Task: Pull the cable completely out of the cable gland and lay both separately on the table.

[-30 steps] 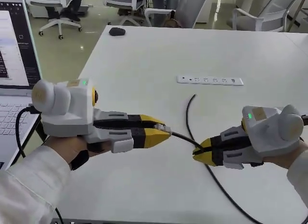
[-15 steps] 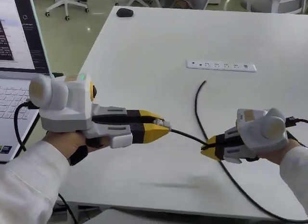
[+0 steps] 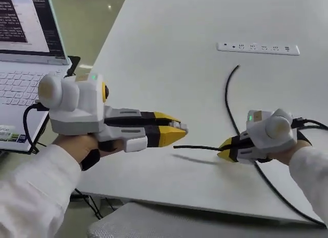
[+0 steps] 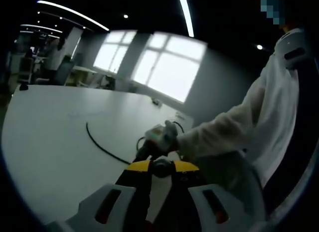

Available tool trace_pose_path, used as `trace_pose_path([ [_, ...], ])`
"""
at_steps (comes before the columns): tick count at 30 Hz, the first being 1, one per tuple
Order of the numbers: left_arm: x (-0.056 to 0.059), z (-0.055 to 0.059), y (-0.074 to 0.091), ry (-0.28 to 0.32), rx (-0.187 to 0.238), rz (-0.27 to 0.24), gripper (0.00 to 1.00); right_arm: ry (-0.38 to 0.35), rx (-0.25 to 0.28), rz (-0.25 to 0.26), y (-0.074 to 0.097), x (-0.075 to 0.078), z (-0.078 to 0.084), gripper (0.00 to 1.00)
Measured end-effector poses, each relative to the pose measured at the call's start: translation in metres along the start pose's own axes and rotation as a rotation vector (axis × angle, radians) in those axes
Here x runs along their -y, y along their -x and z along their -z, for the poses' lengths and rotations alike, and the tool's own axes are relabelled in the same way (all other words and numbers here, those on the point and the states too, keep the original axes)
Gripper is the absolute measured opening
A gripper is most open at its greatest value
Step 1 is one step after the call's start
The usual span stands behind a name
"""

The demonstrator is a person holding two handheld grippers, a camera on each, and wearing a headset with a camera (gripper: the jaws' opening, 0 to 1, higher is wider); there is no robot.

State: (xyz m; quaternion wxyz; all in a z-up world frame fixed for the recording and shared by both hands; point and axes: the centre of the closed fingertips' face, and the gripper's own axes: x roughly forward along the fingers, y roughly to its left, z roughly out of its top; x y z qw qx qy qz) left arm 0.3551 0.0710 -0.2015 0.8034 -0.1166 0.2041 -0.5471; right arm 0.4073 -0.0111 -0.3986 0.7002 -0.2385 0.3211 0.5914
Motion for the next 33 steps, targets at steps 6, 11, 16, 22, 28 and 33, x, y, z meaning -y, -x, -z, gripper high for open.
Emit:
trace_pose_path([
  [6,-0.005,0.005,0.001,0.019,-0.012,-0.02,0.16,-0.022,-0.005,-0.021,-0.008,-0.002,0.01,0.07],
  [11,-0.009,0.006,-0.002,0.024,-0.021,-0.022,0.16,-0.046,0.013,-0.024,-0.006,-0.004,0.008,0.09],
  [16,-0.017,0.006,-0.012,0.023,-0.026,-0.033,0.16,-0.085,0.055,-0.005,0.0,0.002,0.005,0.1],
  [22,-0.038,0.014,-0.031,0.011,-0.052,-0.07,0.16,-0.148,0.141,0.002,0.021,-0.001,-0.003,0.2],
  [28,-0.062,0.021,-0.059,-0.052,-0.084,-0.103,0.17,-0.167,0.193,0.049,0.052,-0.002,-0.006,0.26],
  [33,-0.082,0.033,-0.091,-0.093,-0.131,-0.113,0.17,-0.201,0.254,0.125,0.088,-0.003,-0.008,0.32],
])
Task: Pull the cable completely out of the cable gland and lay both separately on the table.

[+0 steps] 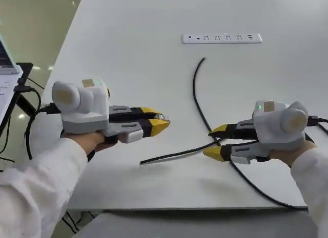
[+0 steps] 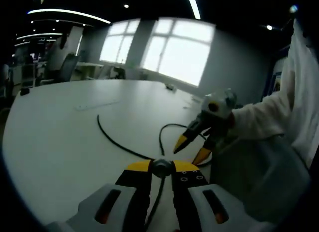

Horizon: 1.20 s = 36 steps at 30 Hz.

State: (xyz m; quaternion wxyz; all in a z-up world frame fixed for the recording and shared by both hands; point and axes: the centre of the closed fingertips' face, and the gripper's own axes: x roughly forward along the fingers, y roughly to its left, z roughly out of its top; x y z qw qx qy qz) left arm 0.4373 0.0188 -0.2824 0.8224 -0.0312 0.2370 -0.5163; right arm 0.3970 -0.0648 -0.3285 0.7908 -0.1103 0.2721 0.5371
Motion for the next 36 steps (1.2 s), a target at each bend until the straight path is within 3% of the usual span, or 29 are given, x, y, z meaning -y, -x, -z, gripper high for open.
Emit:
trace_pose_path([
  [6,-0.009,0.015,-0.037,-0.021,-0.061,0.013,0.17,0.017,-0.001,0.094,0.043,0.002,0.001,0.37],
  [9,-0.012,0.028,-0.056,-0.029,-0.098,0.02,0.17,0.001,0.01,0.133,0.061,0.003,-0.001,0.39],
  [14,-0.017,0.048,-0.073,-0.035,-0.151,0.018,0.17,-0.014,0.018,0.192,0.088,0.005,-0.003,0.41],
  [18,-0.022,0.06,-0.08,-0.037,-0.18,0.0,0.17,-0.035,0.034,0.237,0.102,0.007,-0.003,0.41],
  [26,-0.024,0.074,-0.084,-0.028,-0.2,-0.017,0.17,-0.089,0.034,0.305,0.127,0.005,0.012,0.42],
  [36,-0.029,0.088,-0.08,-0.011,-0.223,-0.051,0.18,-0.113,0.039,0.335,0.137,0.006,0.013,0.43],
])
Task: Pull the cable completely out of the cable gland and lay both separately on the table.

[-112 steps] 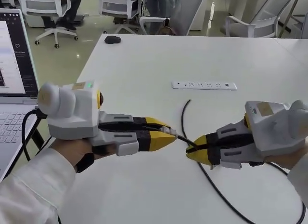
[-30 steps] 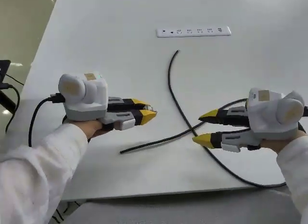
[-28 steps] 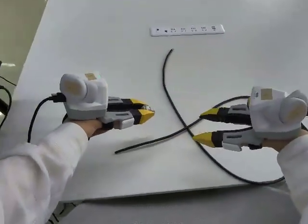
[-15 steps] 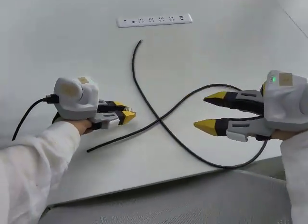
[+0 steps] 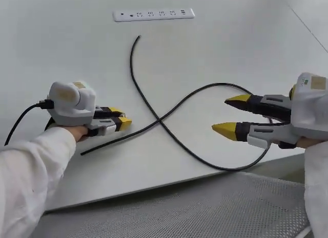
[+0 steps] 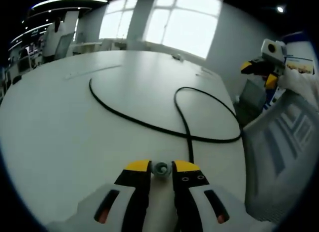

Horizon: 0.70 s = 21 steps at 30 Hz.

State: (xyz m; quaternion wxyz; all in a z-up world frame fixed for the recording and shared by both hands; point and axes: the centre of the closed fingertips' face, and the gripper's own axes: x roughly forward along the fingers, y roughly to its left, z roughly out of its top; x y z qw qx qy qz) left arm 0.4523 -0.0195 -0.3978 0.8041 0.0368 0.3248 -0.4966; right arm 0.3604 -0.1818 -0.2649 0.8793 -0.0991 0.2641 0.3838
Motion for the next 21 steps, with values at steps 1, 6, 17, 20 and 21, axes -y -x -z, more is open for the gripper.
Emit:
trace_pose_path([
  [1,0.0,0.0,0.0,-0.001,0.0,-0.001,0.19,0.003,-0.002,0.001,0.0,-0.001,0.0,0.43],
  [6,-0.003,-0.003,0.013,-0.001,0.004,-0.032,0.22,-0.015,0.005,-0.006,0.003,-0.004,-0.003,0.43],
  [17,0.008,-0.04,0.107,0.092,0.142,-0.115,0.36,-0.205,0.021,0.109,0.023,0.026,0.007,0.58],
  [20,0.014,-0.044,0.135,0.113,0.151,-0.145,0.44,-0.271,0.046,0.121,0.031,0.034,0.009,0.61],
  [21,0.014,-0.044,0.145,0.131,0.149,-0.161,0.49,-0.29,0.04,0.125,0.035,0.037,0.011,0.63],
])
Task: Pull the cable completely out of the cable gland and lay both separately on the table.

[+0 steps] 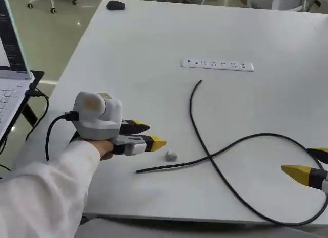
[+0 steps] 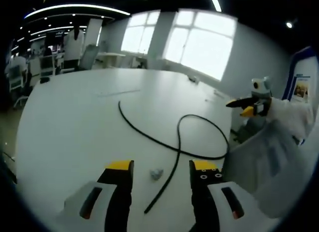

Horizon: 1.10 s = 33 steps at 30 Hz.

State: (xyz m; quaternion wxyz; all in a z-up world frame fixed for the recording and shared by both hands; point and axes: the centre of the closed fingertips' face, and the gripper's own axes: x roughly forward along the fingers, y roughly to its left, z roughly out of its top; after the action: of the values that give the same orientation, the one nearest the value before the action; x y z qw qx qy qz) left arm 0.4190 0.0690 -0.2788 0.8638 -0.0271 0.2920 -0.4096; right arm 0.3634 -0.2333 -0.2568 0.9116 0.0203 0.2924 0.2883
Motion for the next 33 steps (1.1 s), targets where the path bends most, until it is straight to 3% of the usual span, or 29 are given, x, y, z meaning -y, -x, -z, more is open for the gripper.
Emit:
trace_pose_path([
  [6,0.006,-0.013,0.046,0.034,0.043,-0.061,0.67,0.023,-0.031,0.03,0.011,0.01,0.005,0.66],
  [9,0.011,-0.017,0.058,0.026,0.052,-0.063,0.72,0.018,-0.037,0.036,0.014,0.01,0.008,0.66],
  [13,0.016,-0.021,0.063,0.002,0.071,-0.075,0.75,0.022,-0.048,0.036,0.015,0.004,0.012,0.65],
  [24,0.02,-0.026,0.061,0.025,0.1,-0.08,0.79,0.045,-0.029,0.01,0.01,-0.006,0.005,0.65],
  [33,0.022,-0.02,0.061,0.048,0.095,-0.073,0.78,0.063,-0.042,-0.009,0.006,-0.011,0.01,0.63],
])
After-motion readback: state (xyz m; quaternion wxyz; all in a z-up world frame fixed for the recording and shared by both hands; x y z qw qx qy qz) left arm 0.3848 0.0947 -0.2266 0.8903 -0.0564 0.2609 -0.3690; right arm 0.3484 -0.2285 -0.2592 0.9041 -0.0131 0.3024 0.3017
